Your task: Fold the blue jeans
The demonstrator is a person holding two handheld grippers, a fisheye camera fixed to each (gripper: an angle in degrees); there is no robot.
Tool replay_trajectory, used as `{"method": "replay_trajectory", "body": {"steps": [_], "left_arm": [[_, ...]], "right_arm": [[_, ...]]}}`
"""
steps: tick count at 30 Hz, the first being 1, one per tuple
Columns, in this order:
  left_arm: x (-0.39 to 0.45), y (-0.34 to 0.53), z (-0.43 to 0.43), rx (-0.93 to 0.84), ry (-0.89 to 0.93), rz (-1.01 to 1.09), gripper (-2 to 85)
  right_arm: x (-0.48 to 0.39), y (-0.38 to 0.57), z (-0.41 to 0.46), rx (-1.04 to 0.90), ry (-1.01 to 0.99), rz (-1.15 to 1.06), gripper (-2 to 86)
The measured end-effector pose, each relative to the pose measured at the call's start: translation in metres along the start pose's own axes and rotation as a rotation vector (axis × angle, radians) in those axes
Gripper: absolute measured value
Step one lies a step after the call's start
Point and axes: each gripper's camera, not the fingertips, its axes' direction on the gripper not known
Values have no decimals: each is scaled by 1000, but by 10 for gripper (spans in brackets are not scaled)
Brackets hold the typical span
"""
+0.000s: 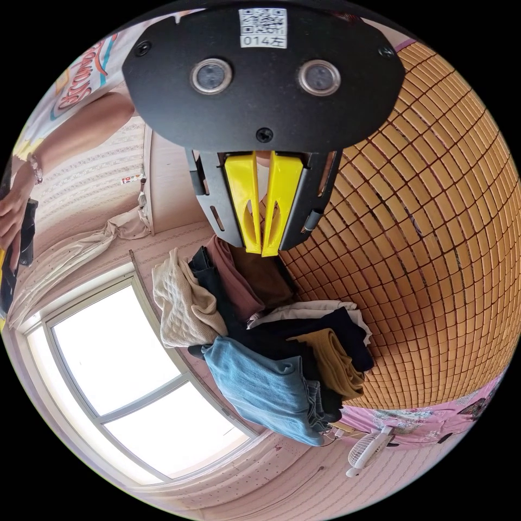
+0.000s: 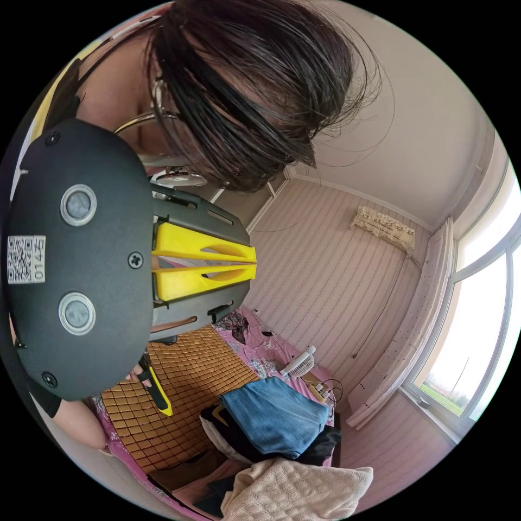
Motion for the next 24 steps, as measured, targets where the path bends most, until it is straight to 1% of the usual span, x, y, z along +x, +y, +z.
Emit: {"method": "replay_trajectory", "body": {"steps": [13,17,19,21,22,23,24], "left_arm": [[34,-2,20,-11,40,42,-5],[50,-1,24,-13,63,65,3],[58,-1,26,-15,71,76,15],[69,-2,27,-7,82,91,26],[77,-4,27,5,91,106,33],[86,-6,27,21,103,127,40],[91,-7,26,30,108,140,44]], "right_arm": [[9,10,23,15,48,28,3],[15,21,37,18,102,49,3],[17,25,45,6,170,30,3],[27,32,51,30,356,-34,2],[30,34,51,36,414,-58,2],[37,36,52,32,532,-104,2],[42,39,54,13,617,-216,2]]}}
